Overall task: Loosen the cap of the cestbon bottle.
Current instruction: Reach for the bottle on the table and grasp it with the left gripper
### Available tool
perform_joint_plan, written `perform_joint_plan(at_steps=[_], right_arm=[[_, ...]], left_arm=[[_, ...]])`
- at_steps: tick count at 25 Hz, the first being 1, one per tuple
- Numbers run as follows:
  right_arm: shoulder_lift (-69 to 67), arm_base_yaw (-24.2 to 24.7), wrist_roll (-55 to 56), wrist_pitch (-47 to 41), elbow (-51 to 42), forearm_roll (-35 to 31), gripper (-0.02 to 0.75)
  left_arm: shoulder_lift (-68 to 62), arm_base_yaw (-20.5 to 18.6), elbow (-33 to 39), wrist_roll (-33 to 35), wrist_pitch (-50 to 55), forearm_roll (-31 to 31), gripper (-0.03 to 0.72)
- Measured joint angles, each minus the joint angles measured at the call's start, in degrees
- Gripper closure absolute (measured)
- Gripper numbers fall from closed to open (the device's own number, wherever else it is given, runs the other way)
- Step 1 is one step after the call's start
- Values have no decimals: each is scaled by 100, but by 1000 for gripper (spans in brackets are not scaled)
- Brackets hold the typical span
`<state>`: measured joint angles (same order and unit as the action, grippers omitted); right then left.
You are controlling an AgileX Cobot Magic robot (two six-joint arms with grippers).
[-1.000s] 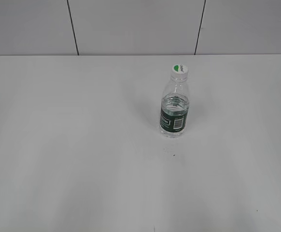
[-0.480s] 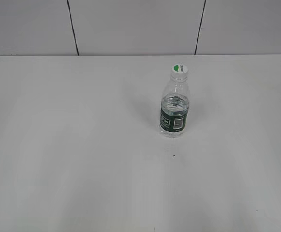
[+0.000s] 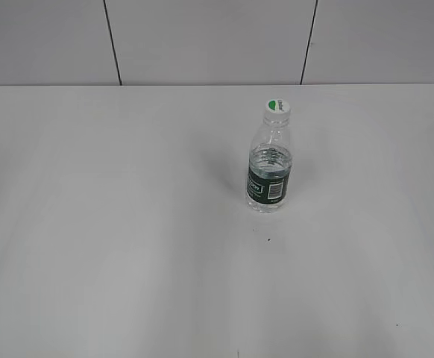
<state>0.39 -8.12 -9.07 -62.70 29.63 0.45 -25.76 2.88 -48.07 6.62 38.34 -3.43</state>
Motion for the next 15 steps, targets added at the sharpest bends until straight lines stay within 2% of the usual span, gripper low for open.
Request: perform_joint_plan(at_steps=[5, 12, 15], right_arm=[[0, 0, 0, 0, 0, 0, 148], [0, 0, 0, 0, 0, 0, 148], [0, 0, 0, 0, 0, 0, 148]], left_arm=[[-849, 0, -129, 932, -1186, -516, 110], [-2015, 25, -148, 1087, -2689, -605, 110], [-2779, 316, -157, 1094, -3128, -359, 114]])
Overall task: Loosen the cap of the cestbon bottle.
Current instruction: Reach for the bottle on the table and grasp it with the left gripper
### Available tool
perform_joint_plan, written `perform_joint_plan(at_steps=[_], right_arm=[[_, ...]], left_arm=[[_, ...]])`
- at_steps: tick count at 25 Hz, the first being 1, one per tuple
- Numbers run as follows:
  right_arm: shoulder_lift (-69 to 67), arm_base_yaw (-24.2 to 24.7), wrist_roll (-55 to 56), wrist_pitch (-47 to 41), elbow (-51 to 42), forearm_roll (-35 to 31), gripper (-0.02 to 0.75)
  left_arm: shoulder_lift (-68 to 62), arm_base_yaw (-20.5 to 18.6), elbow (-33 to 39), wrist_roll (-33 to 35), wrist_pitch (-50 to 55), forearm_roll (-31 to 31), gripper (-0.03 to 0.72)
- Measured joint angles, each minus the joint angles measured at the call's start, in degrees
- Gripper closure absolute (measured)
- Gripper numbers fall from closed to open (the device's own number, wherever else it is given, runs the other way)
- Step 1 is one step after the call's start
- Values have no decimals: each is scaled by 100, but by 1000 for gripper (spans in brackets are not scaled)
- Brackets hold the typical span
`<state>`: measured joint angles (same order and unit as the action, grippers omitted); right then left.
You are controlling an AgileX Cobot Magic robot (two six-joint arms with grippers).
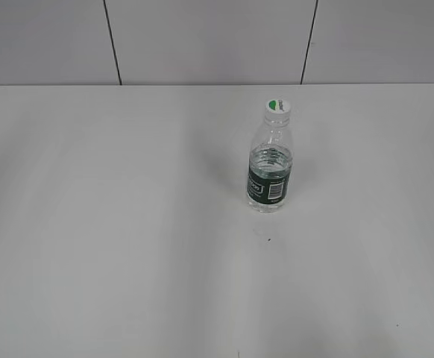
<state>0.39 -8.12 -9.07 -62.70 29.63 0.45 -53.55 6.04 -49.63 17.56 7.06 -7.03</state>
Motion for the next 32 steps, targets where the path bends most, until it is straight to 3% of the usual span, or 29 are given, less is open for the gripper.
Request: perform_joint_plan(at_steps=[5, 9, 11, 22, 28, 32], right_arm=[[0, 0, 0, 0, 0, 0, 148], [0, 0, 0, 0, 0, 0, 148], [0, 0, 0, 0, 0, 0, 148], [0, 0, 0, 0, 0, 0, 148], [0, 0, 0, 0, 0, 0, 148], [0, 0, 0, 0, 0, 0, 148]], left_arm=[[-1072, 791, 517, 10, -1833, 474, 159], [-1846, 1051, 1007, -255, -3035, 493, 165], [-2172, 1110, 1172, -578, -3469, 642, 166], [-4430, 1158, 1321, -2736, -5713, 2955, 167], [-5708, 1158, 1349, -2934, -7234, 3986, 167], [-6303, 1158, 1349, -2946, -7532, 4175, 167]])
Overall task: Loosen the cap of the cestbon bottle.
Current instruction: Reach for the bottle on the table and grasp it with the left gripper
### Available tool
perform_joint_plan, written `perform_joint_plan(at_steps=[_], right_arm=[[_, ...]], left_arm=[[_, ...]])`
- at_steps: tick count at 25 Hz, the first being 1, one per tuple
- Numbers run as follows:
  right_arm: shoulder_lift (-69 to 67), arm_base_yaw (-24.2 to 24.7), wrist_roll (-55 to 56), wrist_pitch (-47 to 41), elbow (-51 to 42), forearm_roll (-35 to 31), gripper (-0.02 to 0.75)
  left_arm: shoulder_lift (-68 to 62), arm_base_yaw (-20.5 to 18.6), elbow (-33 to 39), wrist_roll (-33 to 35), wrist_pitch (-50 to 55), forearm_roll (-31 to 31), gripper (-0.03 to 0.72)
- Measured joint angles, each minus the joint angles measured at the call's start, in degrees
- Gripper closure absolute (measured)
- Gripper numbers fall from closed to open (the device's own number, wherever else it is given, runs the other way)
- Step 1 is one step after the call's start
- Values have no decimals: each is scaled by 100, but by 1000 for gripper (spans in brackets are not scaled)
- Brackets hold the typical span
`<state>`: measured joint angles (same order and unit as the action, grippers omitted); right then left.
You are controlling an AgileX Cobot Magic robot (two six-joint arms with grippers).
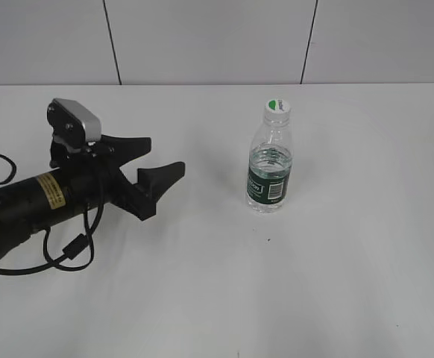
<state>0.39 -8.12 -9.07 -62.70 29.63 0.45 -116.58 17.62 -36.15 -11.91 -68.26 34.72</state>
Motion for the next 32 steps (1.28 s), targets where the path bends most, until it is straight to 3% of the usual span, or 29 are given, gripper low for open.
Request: perform_joint_plan(at_steps=[13, 18, 32], right_arm=[[0, 0, 0, 0, 0, 0, 148], [0, 0, 0, 0, 0, 0, 148], [0, 0, 0, 0, 0, 0, 148]], left_arm=[[-310, 0, 0, -5, -60, 243, 168], [-450, 23, -341, -5, -63, 679, 168], [-1129, 687, -1418, -158, -91, 839, 143]])
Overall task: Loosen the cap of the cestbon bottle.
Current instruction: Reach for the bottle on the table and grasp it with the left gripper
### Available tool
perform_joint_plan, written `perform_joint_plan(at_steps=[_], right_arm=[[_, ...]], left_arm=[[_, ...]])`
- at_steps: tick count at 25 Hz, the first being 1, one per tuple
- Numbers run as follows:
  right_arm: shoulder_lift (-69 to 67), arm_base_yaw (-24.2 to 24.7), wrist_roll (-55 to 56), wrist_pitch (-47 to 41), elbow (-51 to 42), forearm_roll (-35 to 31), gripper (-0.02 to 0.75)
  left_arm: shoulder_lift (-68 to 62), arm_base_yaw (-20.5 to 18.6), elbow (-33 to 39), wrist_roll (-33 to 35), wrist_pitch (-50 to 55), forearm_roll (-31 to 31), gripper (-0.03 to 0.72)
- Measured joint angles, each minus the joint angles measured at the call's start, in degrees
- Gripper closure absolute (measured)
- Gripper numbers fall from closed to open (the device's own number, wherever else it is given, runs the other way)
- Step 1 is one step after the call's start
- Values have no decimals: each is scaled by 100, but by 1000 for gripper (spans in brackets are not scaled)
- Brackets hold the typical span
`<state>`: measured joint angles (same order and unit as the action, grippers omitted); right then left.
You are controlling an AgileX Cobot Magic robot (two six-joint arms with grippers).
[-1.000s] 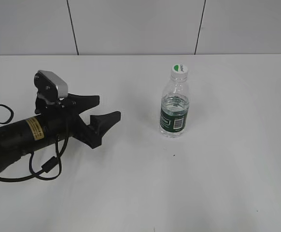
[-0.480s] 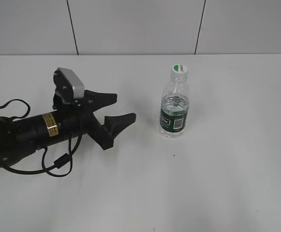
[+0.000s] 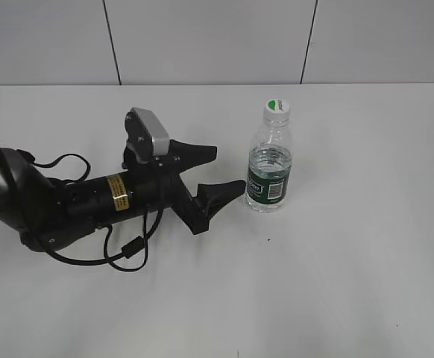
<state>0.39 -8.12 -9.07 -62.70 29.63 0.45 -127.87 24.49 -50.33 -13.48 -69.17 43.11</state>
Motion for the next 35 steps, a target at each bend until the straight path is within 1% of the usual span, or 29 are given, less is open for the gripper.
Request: perform_joint_plan(at_steps=[5, 9, 11, 14, 17, 19, 22, 35], right_arm=[[0, 0, 0, 0, 0, 0, 148], [0, 0, 0, 0, 0, 0, 148], [0, 0, 0, 0, 0, 0, 148], [0, 0, 0, 0, 0, 0, 148], [0, 0, 0, 0, 0, 0, 148], [0, 0, 0, 0, 0, 0, 148], [0, 0, 0, 0, 0, 0, 148], [0, 0, 0, 0, 0, 0, 148]], left_arm=[[-119, 119, -102, -75, 5, -113, 139], [-119, 150, -115, -83, 13, -226, 99], [-119, 207, -155, -83, 85, -258, 92], [-124, 369, -249, -83, 165, -278, 93], [-159, 525, -394, -83, 181, -501, 94], [-266, 571, -538, -83, 181, -656, 95], [-474, 593, -763, -106, 188, -722, 95], [-965, 789, -1314, -319, 245, -725, 98]])
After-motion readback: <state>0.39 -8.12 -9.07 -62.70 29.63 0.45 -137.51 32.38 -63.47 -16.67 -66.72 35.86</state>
